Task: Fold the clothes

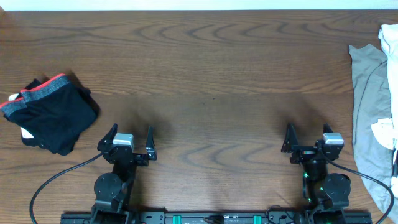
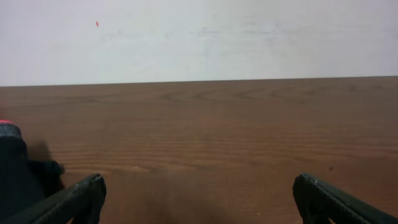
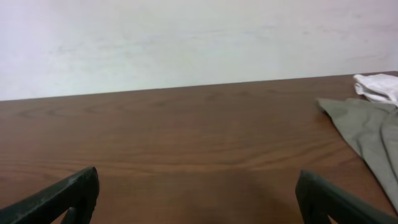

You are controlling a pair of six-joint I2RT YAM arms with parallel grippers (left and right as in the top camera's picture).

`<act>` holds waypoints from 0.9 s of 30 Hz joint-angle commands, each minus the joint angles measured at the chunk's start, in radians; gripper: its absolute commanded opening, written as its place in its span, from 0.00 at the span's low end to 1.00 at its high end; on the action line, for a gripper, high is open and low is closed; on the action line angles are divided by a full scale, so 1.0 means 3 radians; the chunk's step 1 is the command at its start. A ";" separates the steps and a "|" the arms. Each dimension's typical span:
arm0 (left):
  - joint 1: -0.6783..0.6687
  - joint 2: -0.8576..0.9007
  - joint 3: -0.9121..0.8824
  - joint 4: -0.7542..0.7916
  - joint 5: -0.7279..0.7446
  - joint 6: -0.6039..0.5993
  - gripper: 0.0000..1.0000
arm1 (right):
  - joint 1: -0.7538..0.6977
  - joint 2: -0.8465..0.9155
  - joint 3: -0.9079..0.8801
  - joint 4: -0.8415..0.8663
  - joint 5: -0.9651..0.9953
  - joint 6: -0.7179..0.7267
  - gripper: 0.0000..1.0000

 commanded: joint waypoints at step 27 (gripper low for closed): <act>-0.0014 0.1048 0.1586 -0.1523 0.0140 -0.0492 0.98 | -0.0042 0.1203 0.1876 -0.2057 0.0921 0.0281 0.99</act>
